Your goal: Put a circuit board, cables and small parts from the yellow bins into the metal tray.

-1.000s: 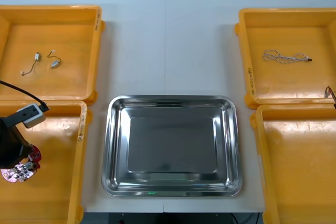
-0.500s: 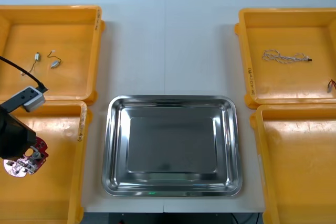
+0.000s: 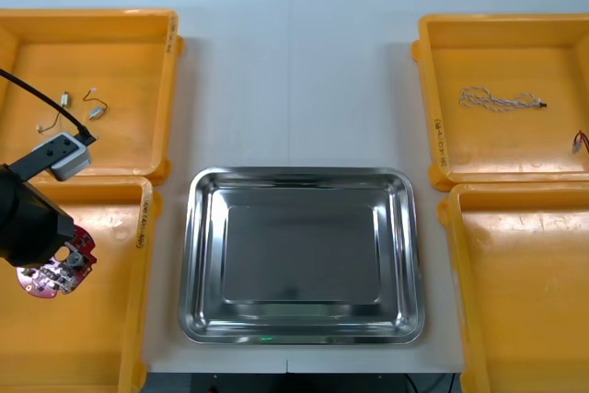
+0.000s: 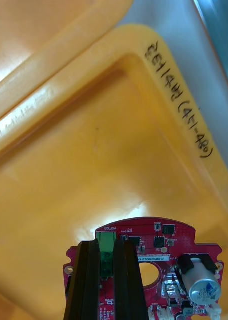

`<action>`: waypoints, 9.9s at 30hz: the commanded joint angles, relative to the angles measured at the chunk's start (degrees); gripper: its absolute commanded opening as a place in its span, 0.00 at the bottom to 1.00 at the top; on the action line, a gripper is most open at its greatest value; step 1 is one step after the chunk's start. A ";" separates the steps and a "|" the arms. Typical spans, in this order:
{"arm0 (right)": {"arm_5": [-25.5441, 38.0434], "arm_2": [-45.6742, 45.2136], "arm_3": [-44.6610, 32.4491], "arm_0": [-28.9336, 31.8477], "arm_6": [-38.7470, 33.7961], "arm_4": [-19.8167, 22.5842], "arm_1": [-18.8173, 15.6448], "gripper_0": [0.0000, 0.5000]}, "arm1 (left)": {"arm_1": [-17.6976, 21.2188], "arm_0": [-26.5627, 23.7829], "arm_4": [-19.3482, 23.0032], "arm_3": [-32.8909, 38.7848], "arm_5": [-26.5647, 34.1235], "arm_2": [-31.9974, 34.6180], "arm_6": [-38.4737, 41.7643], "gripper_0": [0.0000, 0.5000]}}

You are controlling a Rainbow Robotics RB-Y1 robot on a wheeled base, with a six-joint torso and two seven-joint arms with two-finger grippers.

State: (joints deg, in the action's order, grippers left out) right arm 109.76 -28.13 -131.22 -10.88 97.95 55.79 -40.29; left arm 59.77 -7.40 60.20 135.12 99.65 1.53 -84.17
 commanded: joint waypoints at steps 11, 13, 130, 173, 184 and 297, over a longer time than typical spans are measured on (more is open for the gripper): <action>0.24 0.27 -1.14 -2.13 0.22 -0.42 0.21 0.00 | -7.21 -4.29 -1.05 4.54 6.35 1.73 12.37 0.00; 0.24 0.53 -1.14 -2.22 0.31 -0.24 0.21 0.00 | -8.53 -4.29 -1.66 4.98 6.97 1.73 12.72 0.00; 0.24 1.68 -1.14 -3.01 1.81 3.18 0.30 0.00 | -39.29 -10.62 -42.53 -7.24 3.98 -36.24 28.63 0.40; 0.24 11.26 -6.24 -5.47 0.93 5.03 0.30 0.00 | -35.34 -14.04 -34.88 -5.48 2.31 -29.83 28.71 1.00; 0.19 21.89 -9.84 -7.23 0.49 6.88 0.65 0.00 | -29.27 -17.03 -25.57 -3.10 5.38 -21.65 27.92 1.00; -8.24 72.78 5.62 -14.26 11.30 -29.51 13.22 1.00 | -8.97 -36.63 -15.37 -66.30 -27.14 -8.12 -15.85 1.00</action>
State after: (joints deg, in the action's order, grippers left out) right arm 99.82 47.17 -124.82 -24.17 110.31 25.46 -28.59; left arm 51.59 -41.28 45.92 69.29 74.48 -6.42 -93.57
